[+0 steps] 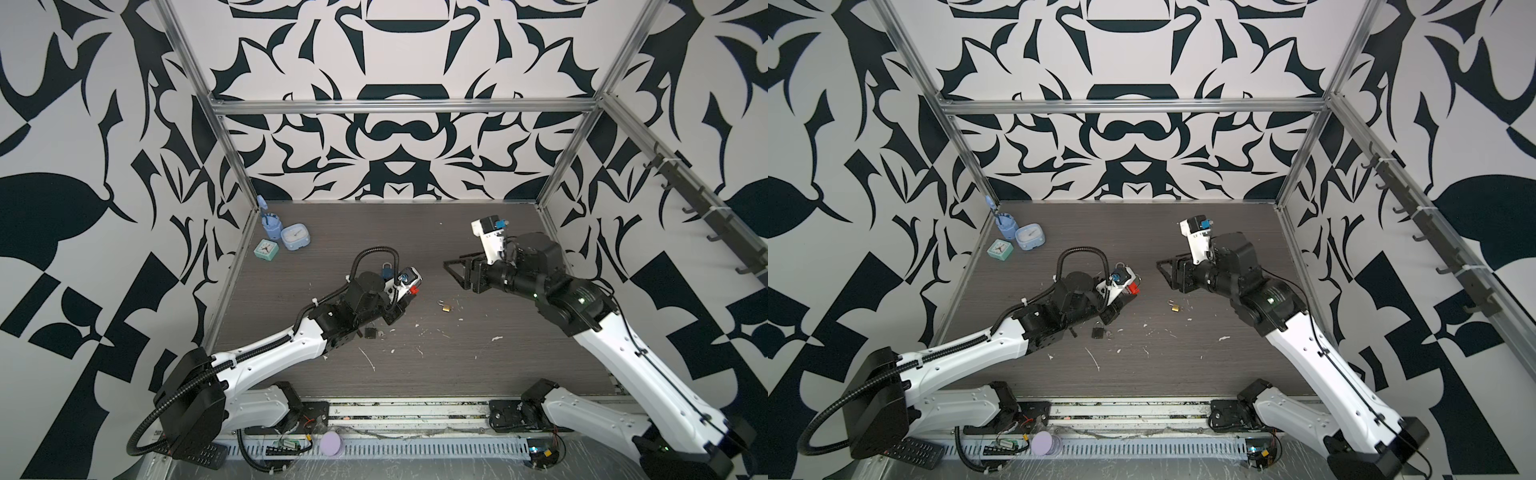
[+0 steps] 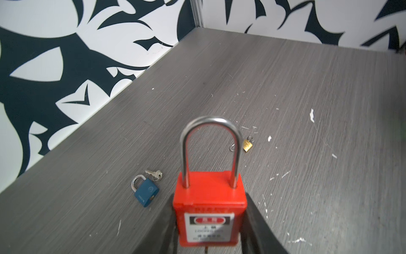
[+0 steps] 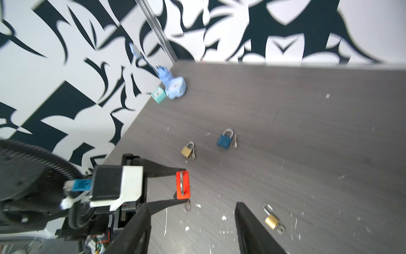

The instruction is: Lock with the key

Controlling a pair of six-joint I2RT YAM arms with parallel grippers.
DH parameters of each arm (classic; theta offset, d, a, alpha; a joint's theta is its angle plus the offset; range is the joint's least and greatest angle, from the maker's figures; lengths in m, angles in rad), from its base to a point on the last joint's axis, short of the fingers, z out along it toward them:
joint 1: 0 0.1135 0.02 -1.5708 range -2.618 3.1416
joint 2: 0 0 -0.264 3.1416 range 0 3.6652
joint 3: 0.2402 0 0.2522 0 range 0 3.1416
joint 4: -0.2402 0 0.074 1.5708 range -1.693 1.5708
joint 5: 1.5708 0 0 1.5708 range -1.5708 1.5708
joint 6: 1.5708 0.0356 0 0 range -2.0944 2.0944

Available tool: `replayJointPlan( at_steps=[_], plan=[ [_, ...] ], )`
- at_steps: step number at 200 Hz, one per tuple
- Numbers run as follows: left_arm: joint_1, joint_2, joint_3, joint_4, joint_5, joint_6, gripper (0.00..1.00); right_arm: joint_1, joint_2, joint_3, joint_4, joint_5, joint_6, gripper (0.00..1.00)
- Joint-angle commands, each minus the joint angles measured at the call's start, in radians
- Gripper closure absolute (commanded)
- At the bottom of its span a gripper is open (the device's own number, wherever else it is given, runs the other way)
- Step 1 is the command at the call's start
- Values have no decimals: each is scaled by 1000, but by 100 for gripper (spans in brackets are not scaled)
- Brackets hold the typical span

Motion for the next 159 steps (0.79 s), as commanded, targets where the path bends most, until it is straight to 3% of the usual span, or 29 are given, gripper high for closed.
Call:
replayJointPlan(
  at_steps=[1, 29, 49, 80, 106, 135, 159],
  plan=[
    [9, -11, 57, 105, -65, -243, 100, 1, -81, -128, 175, 68, -34, 38],
    [61, 19, 136, 97, -85, -535, 100, 1, -154, -323, 373, 39, -4, 41],
    [104, 37, 177, 95, -37, -661, 100, 1, -139, -384, 464, -37, 83, 38],
    [168, 54, 218, 96, 91, -757, 100, -1, -26, -378, 526, -202, 169, 32],
    [226, 56, 252, 77, 181, -819, 100, -2, 51, -373, 627, -337, 151, 30],
    [259, 56, 310, -2, 271, -799, 100, -8, 134, -355, 788, -501, 113, 30],
    [270, 56, 351, -86, 315, -764, 100, -9, 193, -315, 811, -539, 59, 31]
  ],
)
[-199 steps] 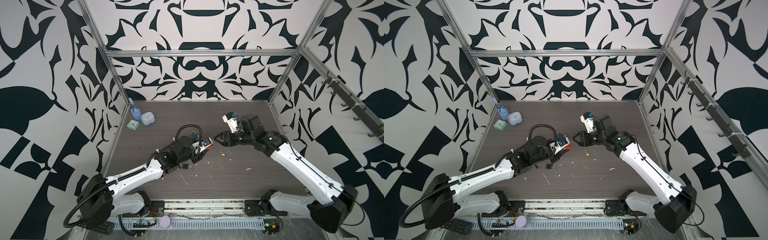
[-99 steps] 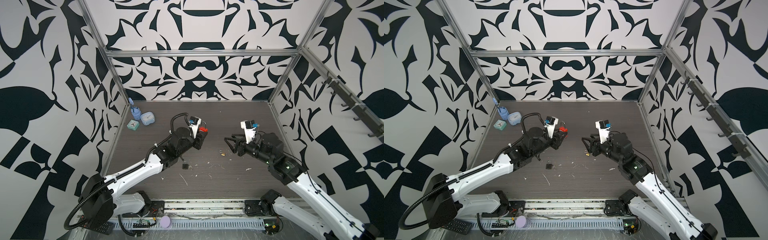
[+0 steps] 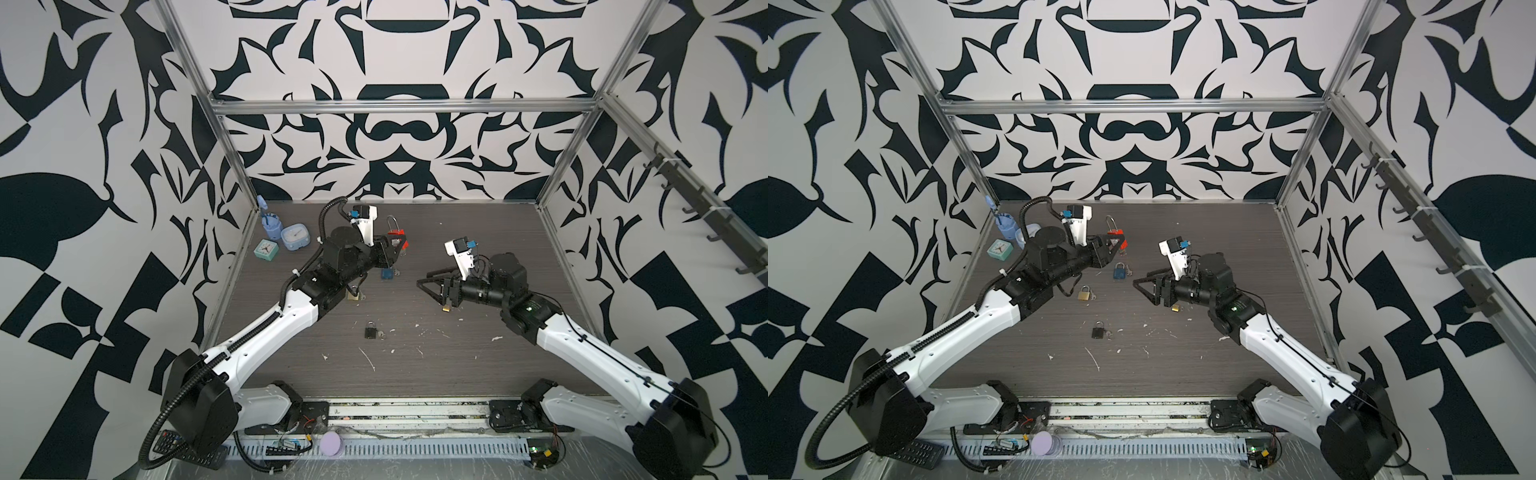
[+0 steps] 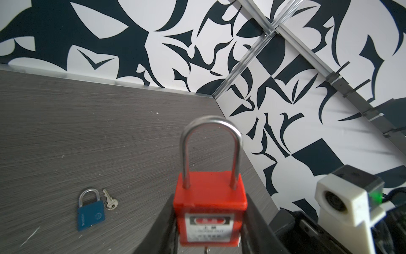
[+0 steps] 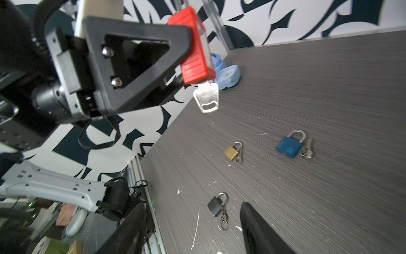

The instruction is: Lock with the key

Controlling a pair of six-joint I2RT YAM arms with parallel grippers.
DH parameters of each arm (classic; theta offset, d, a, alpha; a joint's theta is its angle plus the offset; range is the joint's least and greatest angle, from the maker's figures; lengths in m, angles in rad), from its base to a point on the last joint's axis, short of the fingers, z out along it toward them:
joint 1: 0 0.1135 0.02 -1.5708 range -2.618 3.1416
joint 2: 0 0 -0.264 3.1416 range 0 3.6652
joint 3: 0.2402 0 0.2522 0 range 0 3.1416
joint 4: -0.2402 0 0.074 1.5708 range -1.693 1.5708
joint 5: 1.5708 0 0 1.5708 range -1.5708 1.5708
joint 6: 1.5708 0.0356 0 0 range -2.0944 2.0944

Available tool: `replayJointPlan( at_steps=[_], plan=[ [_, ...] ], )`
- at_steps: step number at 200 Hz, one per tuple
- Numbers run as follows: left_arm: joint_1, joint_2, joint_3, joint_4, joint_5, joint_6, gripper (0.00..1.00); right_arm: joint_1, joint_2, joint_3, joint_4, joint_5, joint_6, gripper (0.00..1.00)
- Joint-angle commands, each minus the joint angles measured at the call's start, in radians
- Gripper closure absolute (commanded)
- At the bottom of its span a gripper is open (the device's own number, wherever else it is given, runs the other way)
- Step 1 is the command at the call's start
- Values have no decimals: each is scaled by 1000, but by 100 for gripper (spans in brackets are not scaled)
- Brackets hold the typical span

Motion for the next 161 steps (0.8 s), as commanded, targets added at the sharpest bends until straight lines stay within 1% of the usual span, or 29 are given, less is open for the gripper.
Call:
replayJointPlan(
  at_steps=[1, 26, 59, 102, 120, 136, 161],
  plan=[
    [7, -1, 57, -66, 92, 4, 100, -4, 34, 69, 141, -121, -57, 31],
    [9, -8, 66, -89, 117, 19, 100, -9, 73, 76, 197, -127, -70, 34],
    [8, -14, 79, -124, 152, 21, 100, -14, 111, 100, 222, -134, -72, 34],
    [10, -32, 69, -126, 150, 11, 100, -24, 113, 90, 226, -67, -87, 33],
    [11, -31, 70, -126, 153, 11, 100, -25, 126, 95, 240, -68, -81, 34],
    [11, -27, 72, -129, 155, 11, 100, -25, 153, 115, 240, -92, -64, 36],
    [11, -23, 73, -131, 155, 10, 100, -26, 191, 140, 251, -119, -41, 45]
  ],
)
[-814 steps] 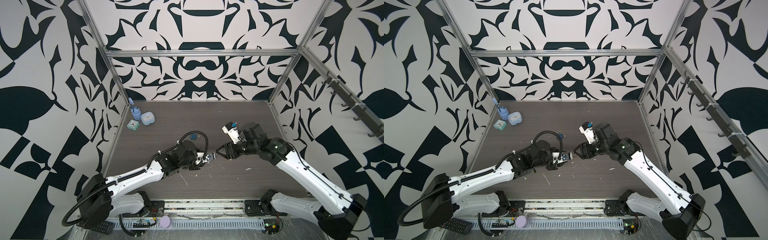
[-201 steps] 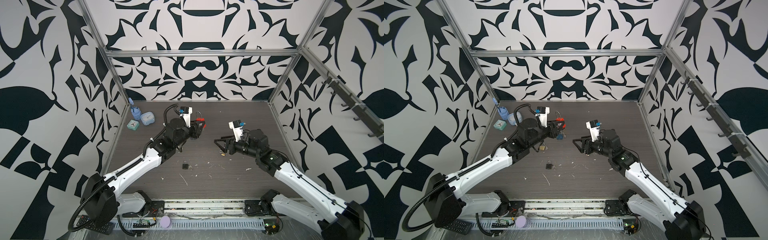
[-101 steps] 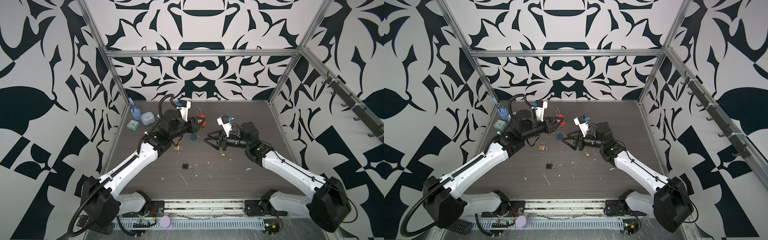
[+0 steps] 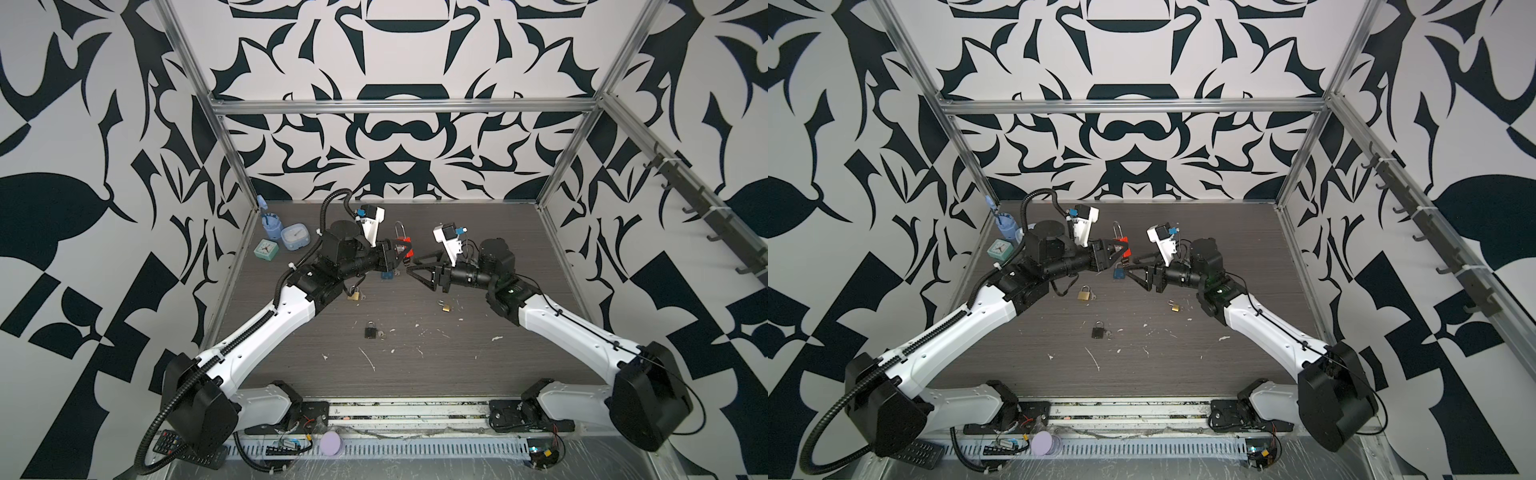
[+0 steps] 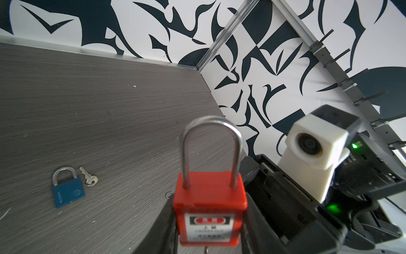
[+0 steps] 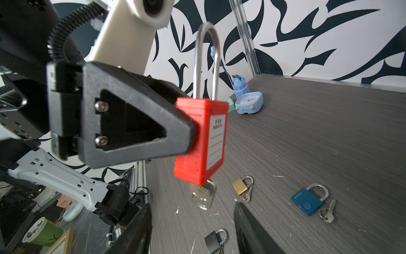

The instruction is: Lock with the key

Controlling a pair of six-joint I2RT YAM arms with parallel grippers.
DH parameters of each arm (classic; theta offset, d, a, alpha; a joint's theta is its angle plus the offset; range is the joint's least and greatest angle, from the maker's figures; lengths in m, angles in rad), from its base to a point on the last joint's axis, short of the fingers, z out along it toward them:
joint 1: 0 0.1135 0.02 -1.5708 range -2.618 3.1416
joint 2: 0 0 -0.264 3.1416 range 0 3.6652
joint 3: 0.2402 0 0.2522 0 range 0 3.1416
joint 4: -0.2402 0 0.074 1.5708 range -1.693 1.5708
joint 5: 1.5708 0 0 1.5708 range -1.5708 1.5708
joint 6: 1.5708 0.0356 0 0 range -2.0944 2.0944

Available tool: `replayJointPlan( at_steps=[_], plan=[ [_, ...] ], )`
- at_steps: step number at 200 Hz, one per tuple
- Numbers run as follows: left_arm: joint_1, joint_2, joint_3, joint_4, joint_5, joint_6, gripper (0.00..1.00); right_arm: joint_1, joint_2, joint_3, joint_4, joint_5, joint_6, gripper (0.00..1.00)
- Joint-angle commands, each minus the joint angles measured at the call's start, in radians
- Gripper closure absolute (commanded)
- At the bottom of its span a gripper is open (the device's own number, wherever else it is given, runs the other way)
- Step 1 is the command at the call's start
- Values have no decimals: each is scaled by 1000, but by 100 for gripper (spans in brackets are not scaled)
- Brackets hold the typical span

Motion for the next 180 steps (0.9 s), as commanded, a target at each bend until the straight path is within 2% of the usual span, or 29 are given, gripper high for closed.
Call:
replayJointPlan(
  at_steps=[1, 72, 180],
  plan=[
    [5, -20, 25, 10, 15, -2, 100, -4, 20, 56, 60, -31, 21, 46],
    [4, 3, 49, -30, -15, -19, 100, -4, 51, 62, 78, -38, 35, 70],
    [5, 79, 105, -121, -54, -31, 100, -3, 79, 87, 49, -2, 9, 84]
  ],
)
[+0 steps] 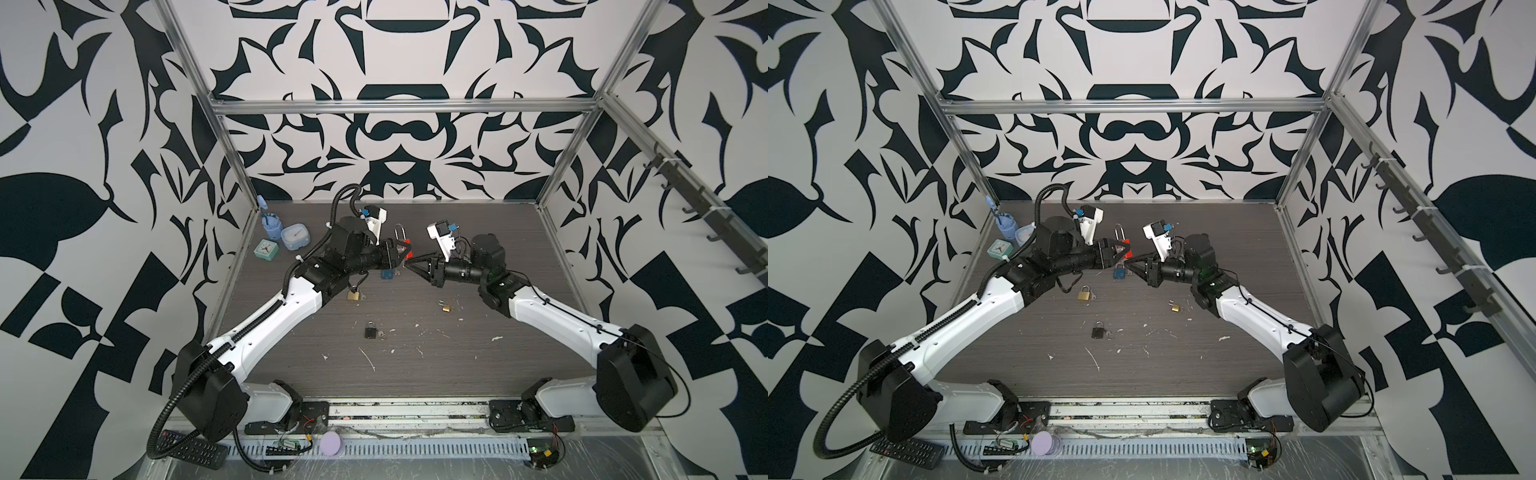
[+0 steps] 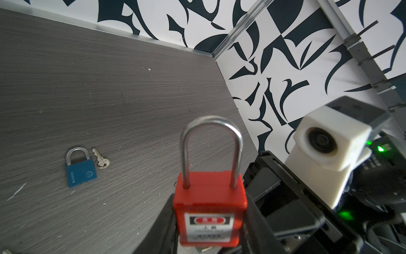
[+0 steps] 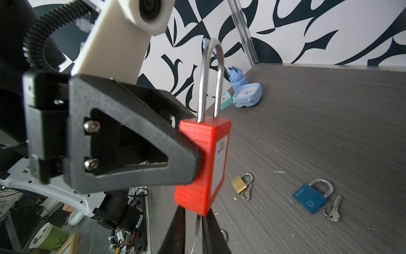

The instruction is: Lock with the key

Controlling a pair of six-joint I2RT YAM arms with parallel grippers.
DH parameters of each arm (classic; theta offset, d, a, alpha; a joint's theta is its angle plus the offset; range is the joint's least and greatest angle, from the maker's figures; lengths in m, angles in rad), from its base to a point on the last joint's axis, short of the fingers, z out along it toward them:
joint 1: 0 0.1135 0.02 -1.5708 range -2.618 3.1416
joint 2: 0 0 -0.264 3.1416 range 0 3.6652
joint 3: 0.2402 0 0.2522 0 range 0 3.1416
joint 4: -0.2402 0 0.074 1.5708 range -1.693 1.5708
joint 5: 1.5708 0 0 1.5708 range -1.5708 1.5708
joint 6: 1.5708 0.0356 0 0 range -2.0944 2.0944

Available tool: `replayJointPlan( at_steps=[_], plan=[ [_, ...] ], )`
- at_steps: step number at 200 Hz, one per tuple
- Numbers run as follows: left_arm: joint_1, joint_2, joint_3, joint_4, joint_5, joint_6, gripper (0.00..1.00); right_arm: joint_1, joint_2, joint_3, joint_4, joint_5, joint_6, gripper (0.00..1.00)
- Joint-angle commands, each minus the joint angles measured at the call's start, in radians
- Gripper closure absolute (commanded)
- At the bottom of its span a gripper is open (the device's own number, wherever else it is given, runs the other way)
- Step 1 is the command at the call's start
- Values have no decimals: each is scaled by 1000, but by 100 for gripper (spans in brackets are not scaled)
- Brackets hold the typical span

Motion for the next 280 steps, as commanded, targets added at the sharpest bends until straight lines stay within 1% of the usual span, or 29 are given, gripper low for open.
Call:
replayJointPlan(
  at_steps=[1, 46, 65, 104, 130, 151, 167, 220, 246, 280],
  plan=[
    [3, 4, 38, -14, -21, -11, 100, 4, -8, 53, 27, 7, -22, 84],
    [3, 10, 39, -14, -27, -21, 100, 6, 4, 60, -1, 30, -41, 85],
    [3, 19, 45, -19, -42, -33, 100, 13, 7, 68, -14, 36, -50, 87],
    [2, 60, 103, -125, -112, -50, 100, 30, 13, 83, -54, 66, -82, 93],
    [0, 79, 122, -158, -139, -65, 100, 43, 16, 89, -71, 86, -98, 94],
    [-2, 84, 124, -158, -142, -79, 100, 53, 23, 95, -74, 92, -102, 89],
    [-3, 85, 124, -156, -144, -86, 100, 59, 28, 99, -74, 93, -103, 81],
    [-3, 83, 122, -156, -146, -92, 100, 74, 35, 103, -77, 100, -105, 81],
    [-3, 79, 120, -156, -145, -97, 100, 81, 40, 105, -79, 106, -108, 77],
    [-4, 79, 120, -155, -148, -101, 100, 94, 42, 105, -84, 115, -116, 77]
  ],
)
